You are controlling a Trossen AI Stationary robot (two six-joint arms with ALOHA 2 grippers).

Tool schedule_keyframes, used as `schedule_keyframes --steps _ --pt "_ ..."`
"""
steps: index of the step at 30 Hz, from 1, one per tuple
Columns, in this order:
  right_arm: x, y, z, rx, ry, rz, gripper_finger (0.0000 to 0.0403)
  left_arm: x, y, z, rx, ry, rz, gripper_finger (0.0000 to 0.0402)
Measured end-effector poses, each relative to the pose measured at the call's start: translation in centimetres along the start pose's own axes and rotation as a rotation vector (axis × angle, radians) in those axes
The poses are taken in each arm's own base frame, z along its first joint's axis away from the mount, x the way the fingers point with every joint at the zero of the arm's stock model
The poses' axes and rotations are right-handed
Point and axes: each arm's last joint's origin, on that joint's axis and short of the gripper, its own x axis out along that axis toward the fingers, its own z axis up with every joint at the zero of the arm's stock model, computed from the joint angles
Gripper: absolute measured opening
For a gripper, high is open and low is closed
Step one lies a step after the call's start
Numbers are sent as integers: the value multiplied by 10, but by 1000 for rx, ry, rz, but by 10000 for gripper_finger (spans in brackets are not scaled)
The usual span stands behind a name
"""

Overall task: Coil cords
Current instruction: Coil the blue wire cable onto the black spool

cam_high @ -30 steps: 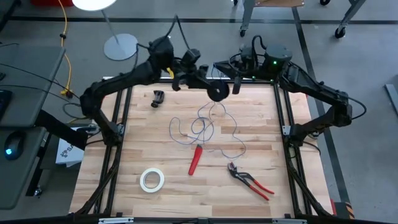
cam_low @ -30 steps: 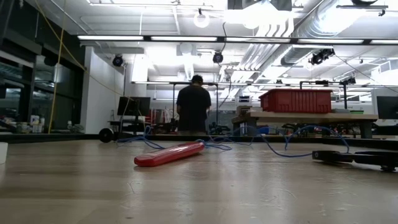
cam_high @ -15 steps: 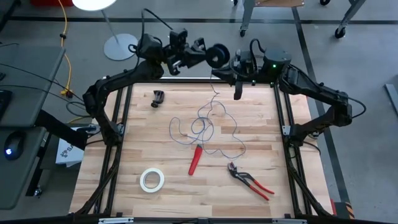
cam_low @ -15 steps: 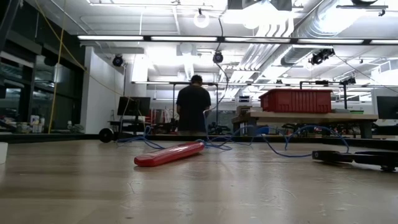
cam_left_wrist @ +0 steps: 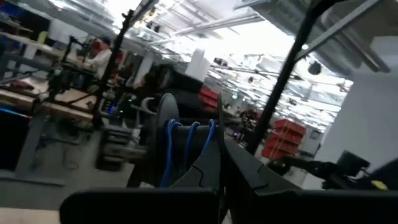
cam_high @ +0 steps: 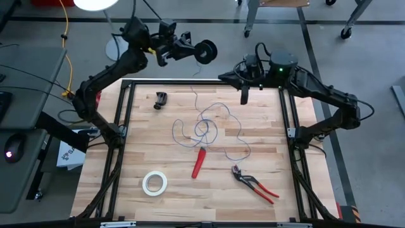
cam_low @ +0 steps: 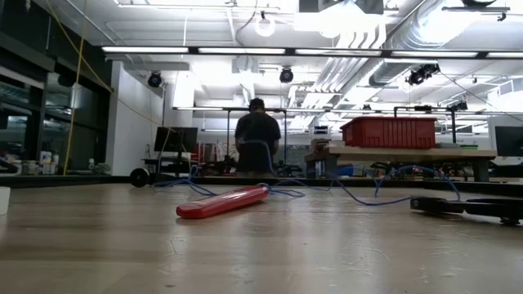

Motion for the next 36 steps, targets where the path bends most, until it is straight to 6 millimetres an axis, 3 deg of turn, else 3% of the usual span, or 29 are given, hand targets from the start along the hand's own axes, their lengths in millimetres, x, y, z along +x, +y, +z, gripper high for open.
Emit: schedule_keyframes --steps 5,13,17,24,36 --pt "13 -8 -14 -53 87 -123 19 -2 -18 5 -5 1 -34 0" --pt "68 -19 -40 -63 93 -122 134 10 -32 3 38 -57 -27 0" --pt "83 -23 -46 -67 64 -153 168 12 -33 3 40 -63 -25 0" --pt "103 -28 -60 -18 68 -134 174 11 -37 6 67 -93 -23 0" --pt "103 -24 -59 21 58 -93 170 10 -38 6 104 -99 -18 0"
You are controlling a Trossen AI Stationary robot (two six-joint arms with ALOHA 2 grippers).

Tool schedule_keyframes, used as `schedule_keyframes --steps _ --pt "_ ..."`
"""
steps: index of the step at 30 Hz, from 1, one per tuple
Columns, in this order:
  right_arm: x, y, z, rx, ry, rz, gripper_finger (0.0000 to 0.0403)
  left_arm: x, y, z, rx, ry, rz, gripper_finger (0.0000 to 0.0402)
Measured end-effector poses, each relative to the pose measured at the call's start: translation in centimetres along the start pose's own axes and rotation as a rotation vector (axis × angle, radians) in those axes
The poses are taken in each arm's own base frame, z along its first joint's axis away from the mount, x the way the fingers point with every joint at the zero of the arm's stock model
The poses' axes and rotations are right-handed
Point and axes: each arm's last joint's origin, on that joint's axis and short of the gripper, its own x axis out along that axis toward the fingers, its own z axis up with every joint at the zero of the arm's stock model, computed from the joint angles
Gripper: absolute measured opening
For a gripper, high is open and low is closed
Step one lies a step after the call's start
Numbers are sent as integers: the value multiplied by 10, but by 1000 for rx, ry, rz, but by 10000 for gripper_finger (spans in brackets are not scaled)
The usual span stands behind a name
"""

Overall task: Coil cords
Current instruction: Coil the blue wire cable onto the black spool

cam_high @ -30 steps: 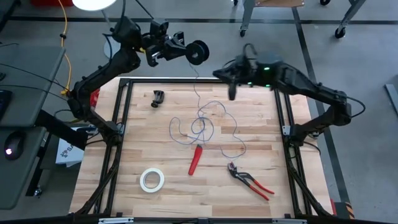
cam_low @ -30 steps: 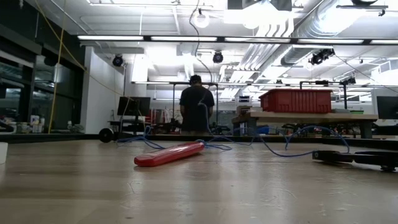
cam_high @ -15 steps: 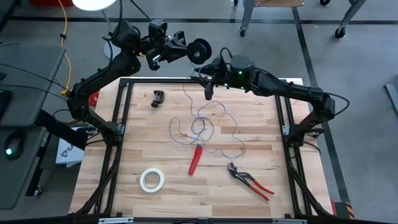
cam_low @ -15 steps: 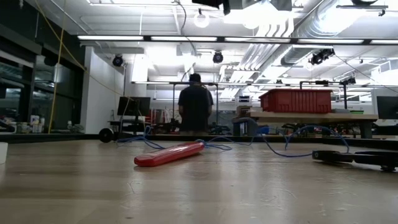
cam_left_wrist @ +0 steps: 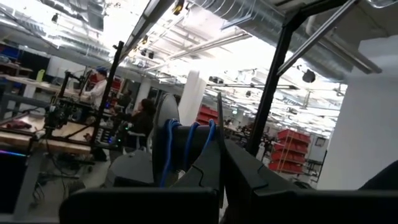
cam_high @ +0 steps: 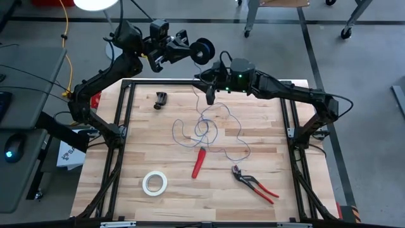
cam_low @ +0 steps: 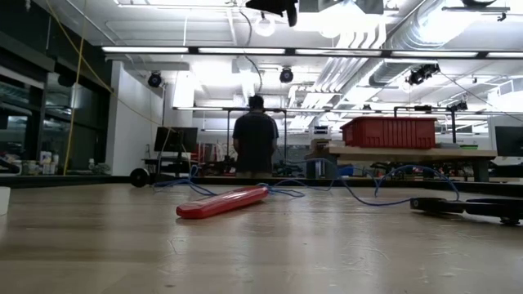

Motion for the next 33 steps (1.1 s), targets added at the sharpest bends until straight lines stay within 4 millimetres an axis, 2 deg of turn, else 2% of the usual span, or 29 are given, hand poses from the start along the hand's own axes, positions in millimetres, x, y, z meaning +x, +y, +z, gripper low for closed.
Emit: schedule_keyframes --steps 8,22,28,33 --pt "8 3 -1 4 -47 14 101 0 1 -1 24 -6 21 0" --pt "8 2 -2 22 -39 -4 77 0 1 0 29 -9 21 0" --pt "8 4 -4 23 -10 37 9 -1 2 1 55 -10 26 0" --pt "-4 6 -2 47 41 51 3 -14 9 8 75 -8 58 0"
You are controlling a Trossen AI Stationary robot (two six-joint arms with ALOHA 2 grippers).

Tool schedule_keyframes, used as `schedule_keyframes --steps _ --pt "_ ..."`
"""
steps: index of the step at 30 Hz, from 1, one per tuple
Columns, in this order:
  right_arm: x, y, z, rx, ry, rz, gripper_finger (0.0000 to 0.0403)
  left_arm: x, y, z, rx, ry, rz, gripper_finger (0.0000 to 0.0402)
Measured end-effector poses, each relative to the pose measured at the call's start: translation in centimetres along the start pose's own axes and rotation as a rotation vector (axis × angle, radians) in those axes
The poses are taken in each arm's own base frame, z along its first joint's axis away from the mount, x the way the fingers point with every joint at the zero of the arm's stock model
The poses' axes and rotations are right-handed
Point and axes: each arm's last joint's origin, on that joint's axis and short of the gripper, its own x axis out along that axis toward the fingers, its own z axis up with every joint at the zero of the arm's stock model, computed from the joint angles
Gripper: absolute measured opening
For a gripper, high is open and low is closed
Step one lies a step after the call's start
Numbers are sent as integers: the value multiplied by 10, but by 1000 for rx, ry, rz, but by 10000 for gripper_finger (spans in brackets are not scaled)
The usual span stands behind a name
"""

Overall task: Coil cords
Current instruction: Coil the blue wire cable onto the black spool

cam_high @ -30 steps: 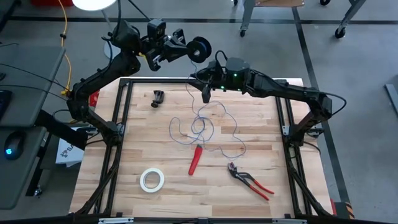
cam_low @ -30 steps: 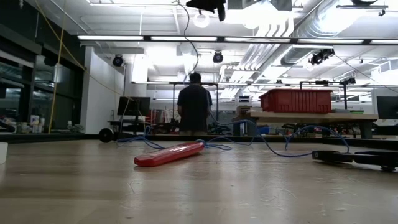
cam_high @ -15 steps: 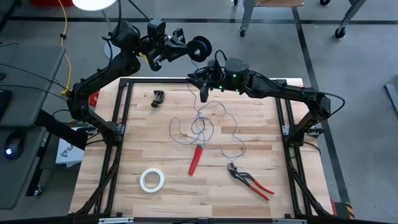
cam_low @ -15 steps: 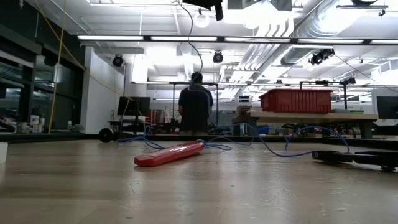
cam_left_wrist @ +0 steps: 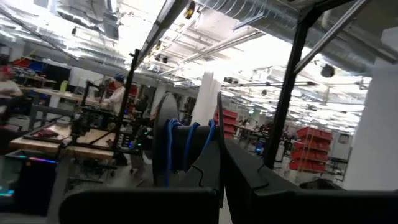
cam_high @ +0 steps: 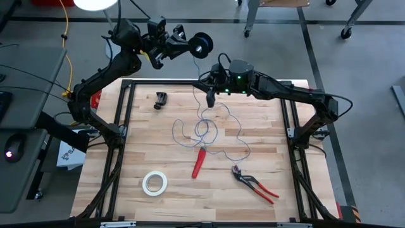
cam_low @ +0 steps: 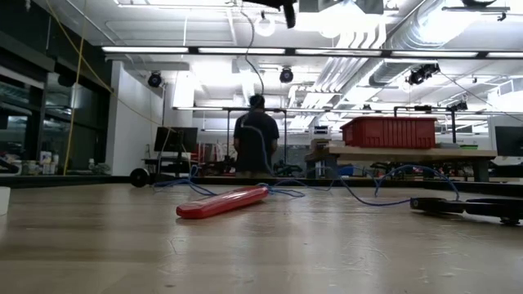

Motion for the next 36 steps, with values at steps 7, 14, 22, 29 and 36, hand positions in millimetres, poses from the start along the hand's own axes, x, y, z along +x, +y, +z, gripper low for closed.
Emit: schedule_keyframes --steps 7,14,22,29,36 --pt "-44 8 15 -33 63 1 1 -35 12 11 -52 71 168 0" --pt "-91 14 35 -44 15 -11 1 -58 11 -19 -344 372 199 0" --pt "-107 -3 45 -48 -42 -77 0 -41 0 -56 -476 553 150 0" --pt "-90 -20 47 -36 -91 -68 0 12 -2 -80 -428 537 -58 0" --pt "-73 -18 44 17 -93 53 0 58 11 -96 -409 419 -248 0"
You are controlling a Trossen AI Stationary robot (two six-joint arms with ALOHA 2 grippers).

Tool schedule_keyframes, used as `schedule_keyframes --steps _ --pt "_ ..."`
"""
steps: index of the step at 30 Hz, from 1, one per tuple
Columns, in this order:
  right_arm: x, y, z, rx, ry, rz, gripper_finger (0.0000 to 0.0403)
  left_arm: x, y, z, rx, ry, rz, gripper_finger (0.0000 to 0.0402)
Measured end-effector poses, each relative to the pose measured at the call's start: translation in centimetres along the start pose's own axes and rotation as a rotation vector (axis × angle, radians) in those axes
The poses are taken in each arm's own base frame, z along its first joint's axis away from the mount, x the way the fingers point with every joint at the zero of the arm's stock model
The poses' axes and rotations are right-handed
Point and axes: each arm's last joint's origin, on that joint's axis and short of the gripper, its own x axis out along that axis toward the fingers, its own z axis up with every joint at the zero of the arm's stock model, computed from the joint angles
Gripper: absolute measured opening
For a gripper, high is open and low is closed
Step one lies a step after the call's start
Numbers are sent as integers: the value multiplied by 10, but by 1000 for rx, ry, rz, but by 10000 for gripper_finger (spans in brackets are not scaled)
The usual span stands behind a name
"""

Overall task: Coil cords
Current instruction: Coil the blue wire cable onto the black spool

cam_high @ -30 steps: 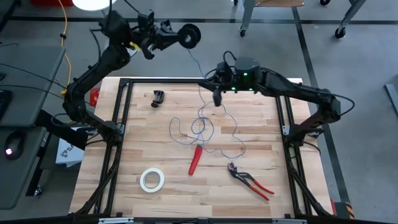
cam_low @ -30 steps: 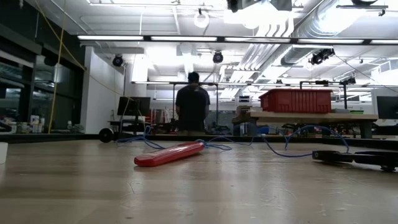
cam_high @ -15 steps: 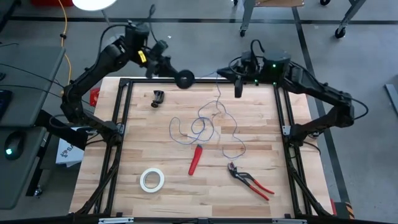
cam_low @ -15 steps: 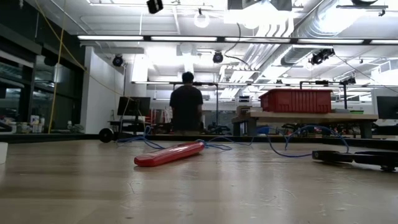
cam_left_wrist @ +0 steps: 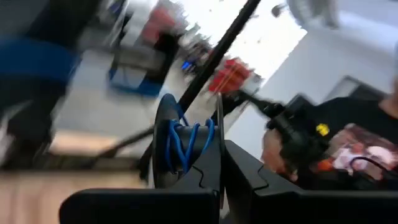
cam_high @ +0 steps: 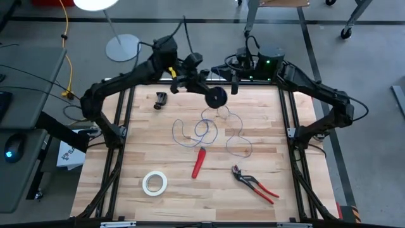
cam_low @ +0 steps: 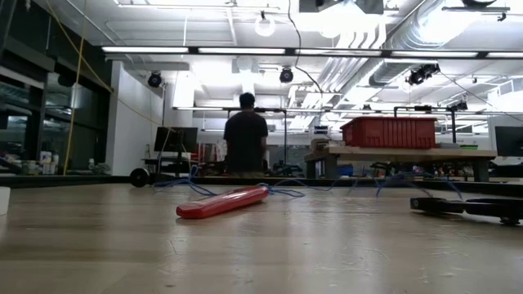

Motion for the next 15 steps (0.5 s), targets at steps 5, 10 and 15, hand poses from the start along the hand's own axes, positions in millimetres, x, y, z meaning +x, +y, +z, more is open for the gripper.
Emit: schedule_keyframes --steps 5,10,15 --pt "0 7 1 -1 -5 22 0 7 2 15 91 -137 -111 0" --pt "3 11 -3 10 15 56 0 -4 1 26 167 -311 -117 0" --pt "4 16 -4 13 24 69 0 -16 -1 33 224 -410 -83 0"
